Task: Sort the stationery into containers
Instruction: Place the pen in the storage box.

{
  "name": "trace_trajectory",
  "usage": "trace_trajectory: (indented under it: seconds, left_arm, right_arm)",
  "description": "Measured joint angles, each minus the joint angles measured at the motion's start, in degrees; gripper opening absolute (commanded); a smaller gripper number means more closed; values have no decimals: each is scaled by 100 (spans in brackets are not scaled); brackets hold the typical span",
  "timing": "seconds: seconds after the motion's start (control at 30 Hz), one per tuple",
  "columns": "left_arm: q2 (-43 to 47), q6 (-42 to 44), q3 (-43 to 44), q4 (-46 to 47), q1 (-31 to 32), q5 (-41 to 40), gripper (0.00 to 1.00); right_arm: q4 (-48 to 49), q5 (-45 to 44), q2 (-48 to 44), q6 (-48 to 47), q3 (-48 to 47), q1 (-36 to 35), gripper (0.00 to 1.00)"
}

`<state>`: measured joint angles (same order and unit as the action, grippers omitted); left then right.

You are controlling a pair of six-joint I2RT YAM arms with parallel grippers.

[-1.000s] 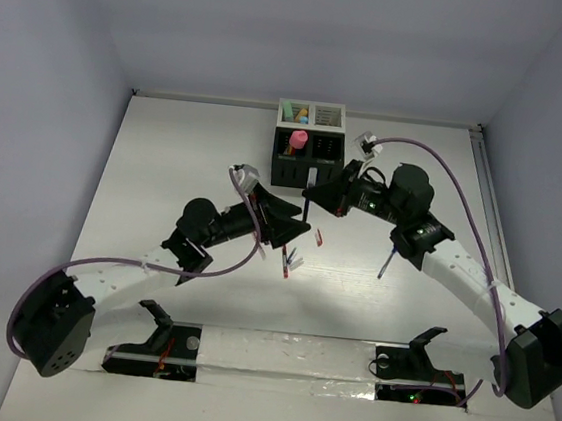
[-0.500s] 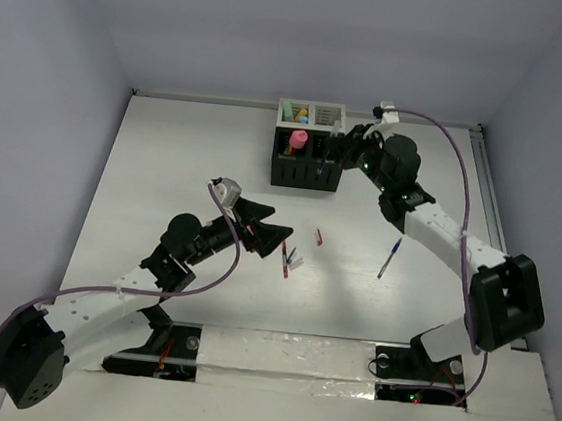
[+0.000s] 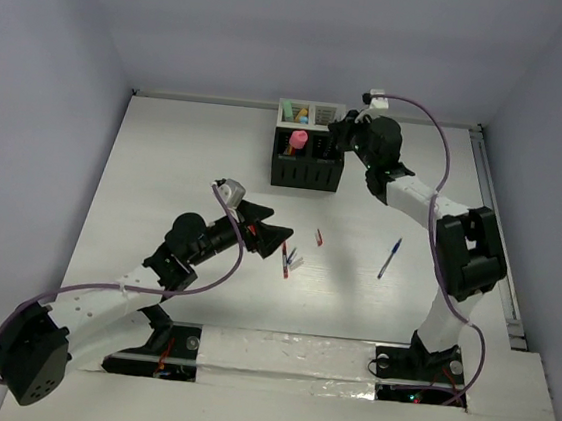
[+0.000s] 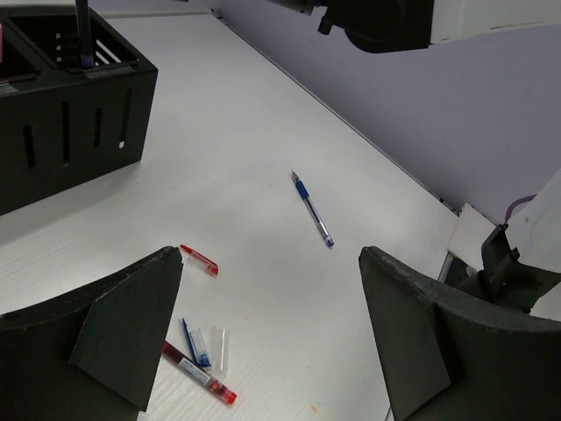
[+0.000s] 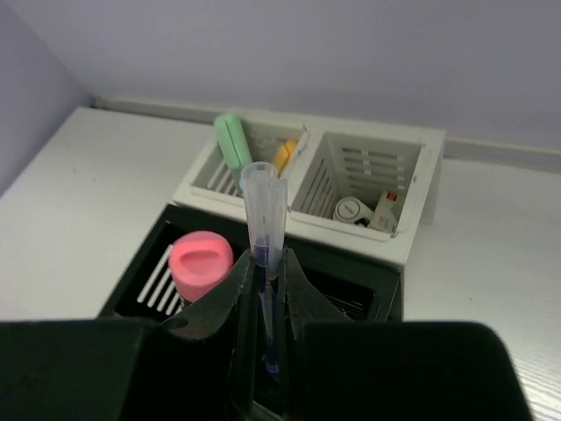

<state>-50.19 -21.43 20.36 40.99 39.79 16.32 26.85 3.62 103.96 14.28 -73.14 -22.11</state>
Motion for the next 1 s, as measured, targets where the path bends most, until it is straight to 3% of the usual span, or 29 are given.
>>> trace_trajectory:
  seconds: [0.2,0.27,0.33,0.47,0.6,0.87,1.0]
  left_arm:
    - [-68,7,0,-11,0,-7,80]
    - [-74,17,0,-13,0,-9,80]
    - [-76,20,0,-13,0,-9,80]
    - [-122,20,0,-13,0,-9,80]
    - [-138,31,0,-17,0,-11,80]
    - [140,92,0,-151,0,-142,80]
    - [216,103,0,-151,0,-162,80]
  right_arm:
    - [400,201,310,-20,205,-2,1]
    - [542,262,313,-13,306,-2,7]
    - [660,310,313,-2,374,-2,26]
    - [660,420,315,11,389,-2,52]
    - [492,481,315,-2,378,-2,58]
    - [-114,442,278,22,376,-2,85]
    - [-352,426,-42,52,466,-4,89]
